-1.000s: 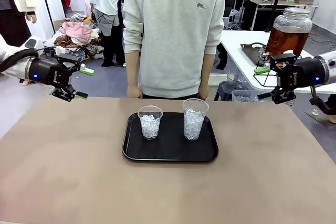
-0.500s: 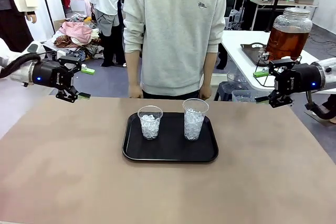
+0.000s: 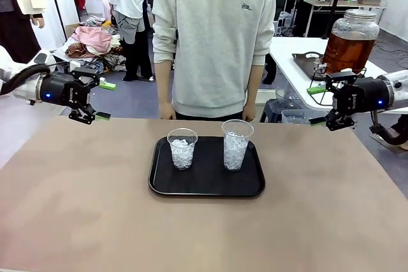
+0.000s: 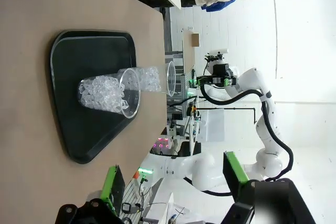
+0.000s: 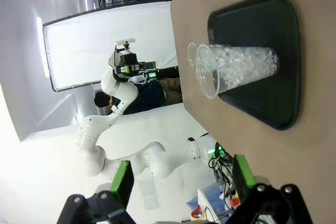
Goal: Pour the drink into the iced cup.
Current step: Pick up the iced cup indicated by the human and present it to them.
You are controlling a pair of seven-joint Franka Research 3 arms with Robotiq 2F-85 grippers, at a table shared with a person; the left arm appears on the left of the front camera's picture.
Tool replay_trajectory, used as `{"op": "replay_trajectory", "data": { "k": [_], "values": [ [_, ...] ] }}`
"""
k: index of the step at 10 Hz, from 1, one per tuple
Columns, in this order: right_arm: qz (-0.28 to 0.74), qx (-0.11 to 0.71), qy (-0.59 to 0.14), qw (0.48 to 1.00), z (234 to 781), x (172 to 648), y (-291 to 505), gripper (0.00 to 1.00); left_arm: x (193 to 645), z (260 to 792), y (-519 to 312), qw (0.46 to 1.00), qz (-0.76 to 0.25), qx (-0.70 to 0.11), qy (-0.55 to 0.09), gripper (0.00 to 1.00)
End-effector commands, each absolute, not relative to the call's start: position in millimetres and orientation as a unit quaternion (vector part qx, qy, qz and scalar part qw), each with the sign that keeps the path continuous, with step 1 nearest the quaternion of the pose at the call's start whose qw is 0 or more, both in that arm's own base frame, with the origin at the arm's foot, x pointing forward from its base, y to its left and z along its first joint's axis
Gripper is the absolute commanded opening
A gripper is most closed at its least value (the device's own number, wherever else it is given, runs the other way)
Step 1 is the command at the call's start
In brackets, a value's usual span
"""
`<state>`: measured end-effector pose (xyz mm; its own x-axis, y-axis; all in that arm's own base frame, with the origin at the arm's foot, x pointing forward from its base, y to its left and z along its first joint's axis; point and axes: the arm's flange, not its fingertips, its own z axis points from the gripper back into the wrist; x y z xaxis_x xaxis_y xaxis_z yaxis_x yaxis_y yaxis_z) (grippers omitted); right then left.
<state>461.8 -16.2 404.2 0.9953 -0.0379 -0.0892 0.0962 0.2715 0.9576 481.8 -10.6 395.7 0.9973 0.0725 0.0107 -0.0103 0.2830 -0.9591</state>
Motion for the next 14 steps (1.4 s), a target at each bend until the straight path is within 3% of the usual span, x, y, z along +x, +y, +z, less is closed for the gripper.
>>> {"op": "replay_trajectory", "data": {
  "k": [1, 14],
  "values": [
    [-0.043, 0.603, 0.023, 0.797, 405.2, 461.7, -17.1, 1.0, 481.2, 395.7, -9.6, 0.801, 0.026, -0.598, -0.026, 1.0],
    [-0.043, 0.603, 0.023, 0.797, 405.2, 461.7, -17.1, 1.0, 481.2, 395.7, -9.6, 0.801, 0.026, -0.598, -0.026, 1.0]
  ]
}}
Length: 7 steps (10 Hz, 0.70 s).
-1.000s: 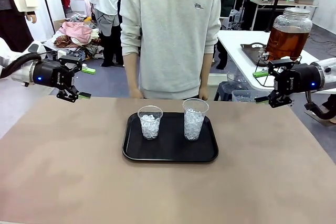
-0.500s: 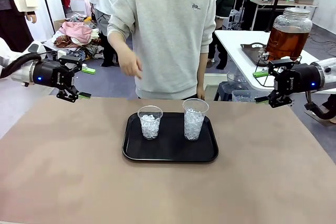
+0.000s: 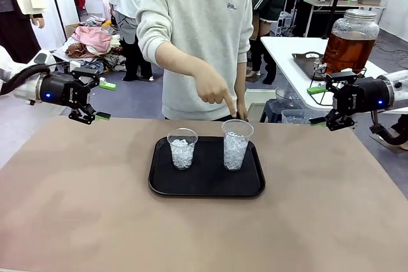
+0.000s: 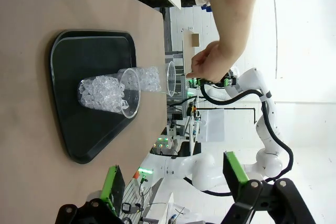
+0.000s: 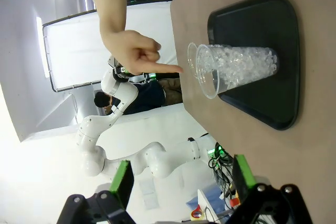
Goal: Pour the drink into the iced cup.
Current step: Pick up the iced cup indicated by the human and present it to them.
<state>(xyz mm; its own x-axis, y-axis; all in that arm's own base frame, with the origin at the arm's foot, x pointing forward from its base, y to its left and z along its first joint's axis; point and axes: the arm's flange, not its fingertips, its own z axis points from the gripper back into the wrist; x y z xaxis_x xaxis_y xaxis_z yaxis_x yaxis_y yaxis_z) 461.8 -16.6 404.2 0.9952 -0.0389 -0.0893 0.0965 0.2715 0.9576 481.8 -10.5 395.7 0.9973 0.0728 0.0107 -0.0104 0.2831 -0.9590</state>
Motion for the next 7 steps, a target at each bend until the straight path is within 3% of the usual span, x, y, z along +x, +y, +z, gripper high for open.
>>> {"op": "replay_trajectory", "data": {
  "k": [1, 7],
  "values": [
    [-0.043, 0.603, 0.023, 0.797, 405.2, 461.7, -17.1, 1.0, 481.2, 395.7, -9.6, 0.801, 0.026, -0.598, -0.026, 1.0],
    [-0.043, 0.603, 0.023, 0.797, 405.2, 461.7, -17.1, 1.0, 481.2, 395.7, -9.6, 0.801, 0.026, -0.598, -0.026, 1.0]
  ]
}}
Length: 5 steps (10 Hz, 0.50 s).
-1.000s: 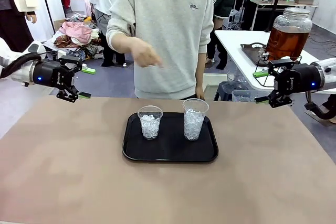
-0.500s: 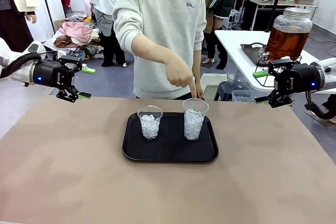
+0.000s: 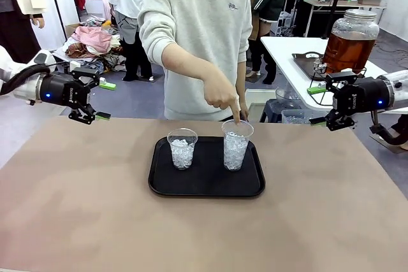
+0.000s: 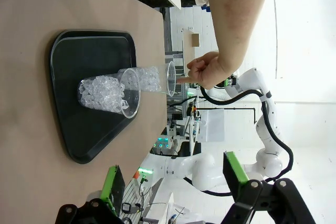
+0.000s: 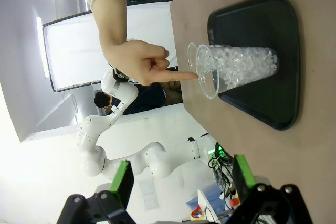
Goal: Pour the drink into the iced cup.
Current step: Pick up the iced cup indicated by the human and present it to them.
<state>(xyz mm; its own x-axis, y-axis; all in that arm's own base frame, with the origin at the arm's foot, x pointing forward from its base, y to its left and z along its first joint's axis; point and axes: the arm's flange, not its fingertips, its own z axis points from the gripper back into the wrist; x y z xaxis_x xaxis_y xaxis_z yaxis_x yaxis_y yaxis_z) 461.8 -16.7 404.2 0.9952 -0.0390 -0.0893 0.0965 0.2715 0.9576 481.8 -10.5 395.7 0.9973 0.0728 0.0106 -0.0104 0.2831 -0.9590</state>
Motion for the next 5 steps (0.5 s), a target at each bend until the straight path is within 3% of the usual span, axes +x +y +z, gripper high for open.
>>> {"op": "replay_trajectory", "data": {
  "k": [1, 4, 5],
  "values": [
    [-0.043, 0.603, 0.023, 0.797, 405.2, 461.7, -17.1, 1.0, 481.2, 395.7, -9.6, 0.801, 0.026, -0.598, -0.026, 1.0],
    [-0.043, 0.602, 0.024, 0.797, 404.2, 461.8, -16.7, 1.0, 481.2, 395.7, -9.6, 0.801, 0.026, -0.598, -0.026, 1.0],
    [0.006, 0.609, -0.016, 0.793, 412.1, 463.4, -14.1, 1.0, 481.2, 395.7, -9.6, 0.801, 0.026, -0.598, -0.026, 1.0]
  ]
}}
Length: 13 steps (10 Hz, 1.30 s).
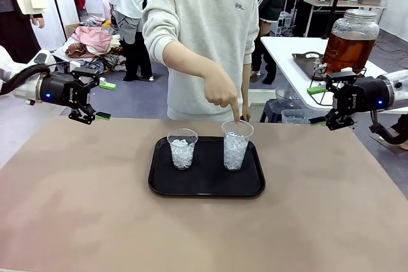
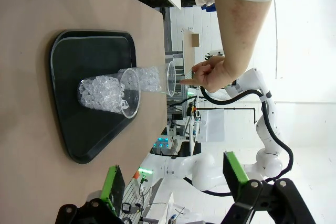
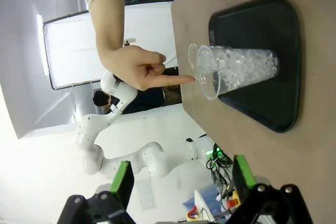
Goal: Pour the drink into the iced cup.
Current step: Pick up the iced cup indicated by the human and present it to them.
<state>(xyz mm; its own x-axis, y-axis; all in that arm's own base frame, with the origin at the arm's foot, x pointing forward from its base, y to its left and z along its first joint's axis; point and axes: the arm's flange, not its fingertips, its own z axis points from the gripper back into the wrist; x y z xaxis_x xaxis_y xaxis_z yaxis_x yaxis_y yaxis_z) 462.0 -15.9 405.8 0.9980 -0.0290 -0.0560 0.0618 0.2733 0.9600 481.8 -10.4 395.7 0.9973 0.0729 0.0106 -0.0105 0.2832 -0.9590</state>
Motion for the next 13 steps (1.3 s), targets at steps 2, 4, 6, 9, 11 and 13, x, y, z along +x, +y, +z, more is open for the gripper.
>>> {"op": "replay_trajectory", "data": {
  "k": [2, 4, 6, 9, 11, 13],
  "values": [
    [0.084, 0.599, -0.091, 0.791, 418, 464, -11, 1.0, 481, 396, -10, 0.801, 0.026, -0.598, -0.026, 1.0],
    [0.19, 0.568, -0.182, 0.78, 418, 461, -7, 1.0, 481, 396, -10, 0.801, 0.026, -0.598, -0.026, 1.0],
    [0.261, 0.533, -0.231, 0.771, 419, 460, 3, 1.0, 481, 396, -10, 0.801, 0.026, -0.598, -0.026, 1.0],
    [0.265, 0.538, -0.21, 0.772, 427, 466, 1, 1.0, 481, 396, -10, 0.801, 0.026, -0.598, -0.026, 1.0],
    [0.265, 0.538, -0.21, 0.772, 427, 466, 1, 1.0, 481, 396, -10, 0.801, 0.026, -0.598, -0.026, 1.0],
    [0.265, 0.538, -0.21, 0.772, 427, 466, 1, 1.0, 481, 396, -10, 0.801, 0.026, -0.598, -0.026, 1.0]
  ]
}}
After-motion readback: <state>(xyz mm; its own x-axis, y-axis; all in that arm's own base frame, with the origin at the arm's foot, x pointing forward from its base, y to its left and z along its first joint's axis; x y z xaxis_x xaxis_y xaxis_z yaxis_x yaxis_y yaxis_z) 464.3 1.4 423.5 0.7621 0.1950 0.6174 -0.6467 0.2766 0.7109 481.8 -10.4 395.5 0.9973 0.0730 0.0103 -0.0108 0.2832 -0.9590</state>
